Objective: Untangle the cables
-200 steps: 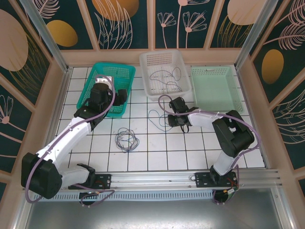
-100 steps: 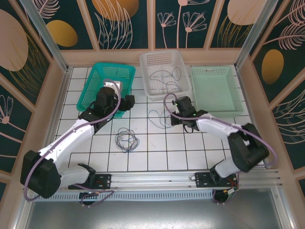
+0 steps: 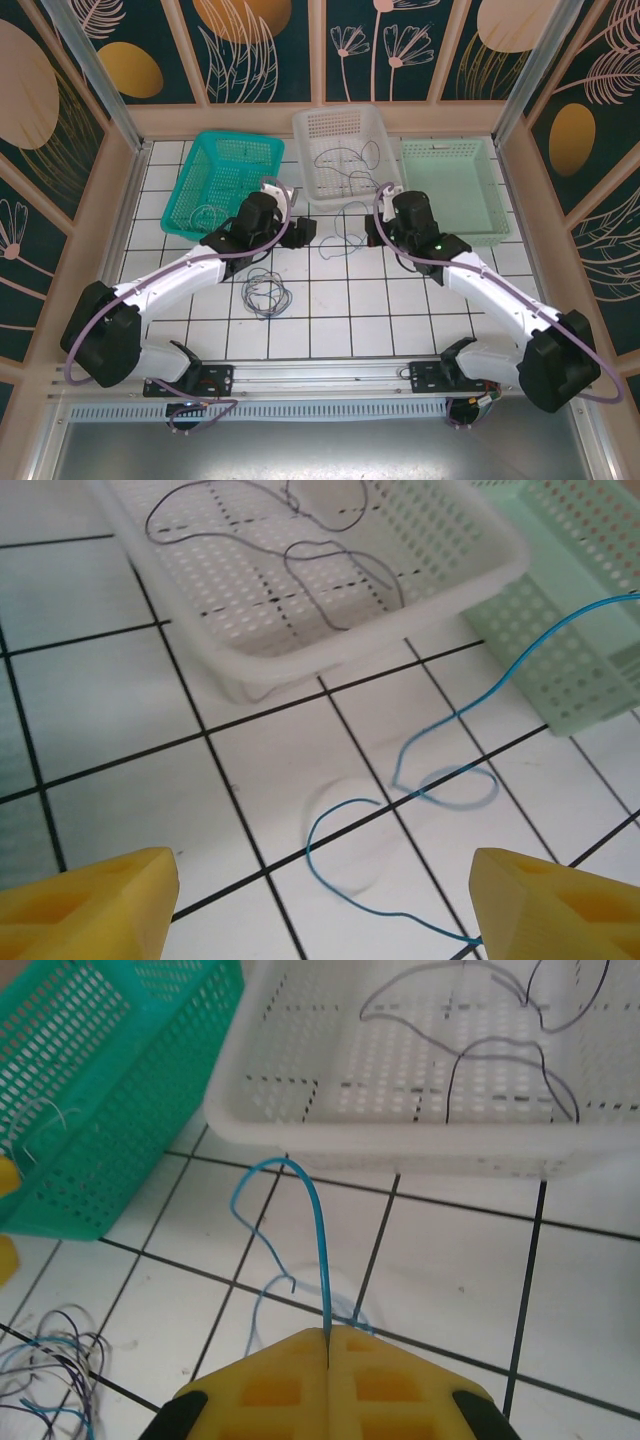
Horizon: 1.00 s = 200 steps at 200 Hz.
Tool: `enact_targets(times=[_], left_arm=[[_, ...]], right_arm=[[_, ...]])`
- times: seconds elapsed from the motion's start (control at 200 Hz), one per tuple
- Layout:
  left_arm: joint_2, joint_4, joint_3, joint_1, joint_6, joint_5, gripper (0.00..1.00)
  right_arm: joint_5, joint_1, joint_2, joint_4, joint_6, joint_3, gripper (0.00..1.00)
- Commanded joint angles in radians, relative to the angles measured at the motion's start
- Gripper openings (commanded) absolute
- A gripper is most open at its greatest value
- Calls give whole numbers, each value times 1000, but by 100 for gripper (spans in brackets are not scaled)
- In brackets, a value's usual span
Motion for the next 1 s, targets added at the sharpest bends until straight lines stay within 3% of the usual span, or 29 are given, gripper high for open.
enact_targets(times=[0.0,0.13,0.275,0.405,0.636,0.841,0.996], left_arm=[[-6,66,28,-1,-17,2,76],[-17,68,18,-1,-18,-5,76],[-18,78,7,-1,-25,-6,77],[-9,89,0,-2,-32,3,76],[-7,95,-9,-2,-30,-2,76],[-20,98,-30,-1,-34,-16,76],[-32,104,-47,-1,-39,-25,77]], right_arm=[[-3,-34,-71,-19,-26,66,0],[46,-83,-113,-50,-41,143,0],[220,-98,-143,-52,-69,216,0],[384,-107,-198,51,-66,192,0],[535,-174,-239,209,-59,178,0],[604,-311,-243,341,-87,117,0],[458,-446,-211,352,-53,70,0]])
